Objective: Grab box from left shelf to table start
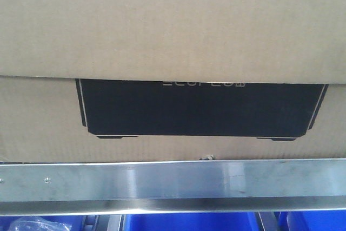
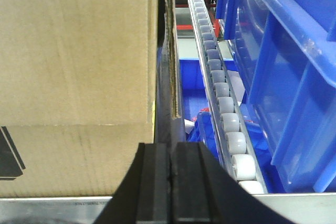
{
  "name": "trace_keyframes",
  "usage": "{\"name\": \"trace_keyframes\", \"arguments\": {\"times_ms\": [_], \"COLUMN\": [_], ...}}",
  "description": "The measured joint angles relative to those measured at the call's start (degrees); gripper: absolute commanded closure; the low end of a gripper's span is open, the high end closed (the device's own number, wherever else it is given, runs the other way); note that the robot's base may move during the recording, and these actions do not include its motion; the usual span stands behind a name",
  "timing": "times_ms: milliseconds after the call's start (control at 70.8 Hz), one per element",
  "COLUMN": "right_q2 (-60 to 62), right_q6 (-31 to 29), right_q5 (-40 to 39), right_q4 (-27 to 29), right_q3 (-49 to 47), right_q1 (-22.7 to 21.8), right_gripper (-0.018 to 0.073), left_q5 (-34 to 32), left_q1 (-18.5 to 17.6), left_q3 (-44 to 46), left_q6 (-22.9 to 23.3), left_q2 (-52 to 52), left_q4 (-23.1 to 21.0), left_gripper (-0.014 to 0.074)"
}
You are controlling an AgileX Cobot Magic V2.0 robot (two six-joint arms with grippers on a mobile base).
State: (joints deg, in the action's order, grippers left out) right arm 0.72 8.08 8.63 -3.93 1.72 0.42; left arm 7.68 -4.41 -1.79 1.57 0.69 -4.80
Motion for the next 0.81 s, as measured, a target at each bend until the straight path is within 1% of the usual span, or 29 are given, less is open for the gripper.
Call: {"name": "trace_keyframes", "arguments": {"times_ms": [523,664,805], "right_q2": [0.0,0.0,0.0], "right_q6": [0.0,0.0,0.0], "right_q5": [0.0,0.0,0.0], "right_q4": [0.0,0.0,0.0], "right_q3": [0.0,0.0,0.0], "right_q1": [0.0,0.0,0.0], "right_gripper": [0.0502,0.0502,0.0502], "left_q5": [-0.23,-2.17,-6.92], "left_q1": [0.0,0.0,0.0], "left_q3": [0.0,0.0,0.0], "left_q6": [0.0,0.0,0.0], "left_q2": [0.0,0.0,0.0], "left_q4": [0.0,0.0,0.0], "left_gripper": [0.07,0.07,0.07]}}
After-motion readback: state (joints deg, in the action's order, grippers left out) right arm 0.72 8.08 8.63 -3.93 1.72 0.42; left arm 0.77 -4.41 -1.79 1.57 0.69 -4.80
